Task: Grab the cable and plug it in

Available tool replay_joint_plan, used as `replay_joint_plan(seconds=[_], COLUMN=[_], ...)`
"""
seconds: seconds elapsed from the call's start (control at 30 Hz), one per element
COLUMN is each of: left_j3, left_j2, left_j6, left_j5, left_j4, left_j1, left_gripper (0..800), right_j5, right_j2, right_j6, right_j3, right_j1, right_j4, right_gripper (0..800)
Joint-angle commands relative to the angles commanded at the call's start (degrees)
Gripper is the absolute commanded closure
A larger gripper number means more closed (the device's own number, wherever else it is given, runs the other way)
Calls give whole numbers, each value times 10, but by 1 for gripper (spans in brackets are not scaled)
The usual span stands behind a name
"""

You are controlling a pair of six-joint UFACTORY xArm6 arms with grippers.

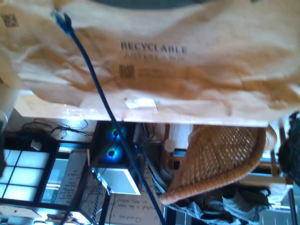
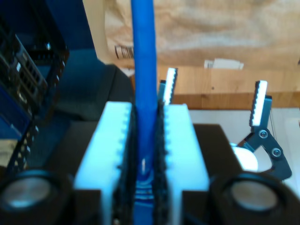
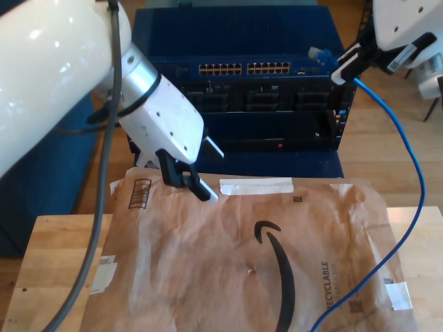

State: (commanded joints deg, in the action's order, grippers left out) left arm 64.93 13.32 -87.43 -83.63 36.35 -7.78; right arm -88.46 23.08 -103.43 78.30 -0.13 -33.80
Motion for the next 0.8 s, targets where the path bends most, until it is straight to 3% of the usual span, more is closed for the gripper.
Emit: replay_joint_plan(seconds=[0.33, 0.67, 0.8], left_j3=[91, 108, 109], left_j2=[-3, -3, -2], left_j6=[7, 30, 30], left_j5=[-34, -62, -62], left_j4=[69, 175, 185], left_j1=[-1, 0, 3], left_gripper=[0, 1, 1], right_j5=[0, 6, 6], right_j2=[15, 13, 6], right_j6=[-5, -30, -30], right_j3=[-4, -2, -2], right_j1=[4, 13, 25], right_j4=[-15, -37, -41], right_gripper=[796, 796, 796])
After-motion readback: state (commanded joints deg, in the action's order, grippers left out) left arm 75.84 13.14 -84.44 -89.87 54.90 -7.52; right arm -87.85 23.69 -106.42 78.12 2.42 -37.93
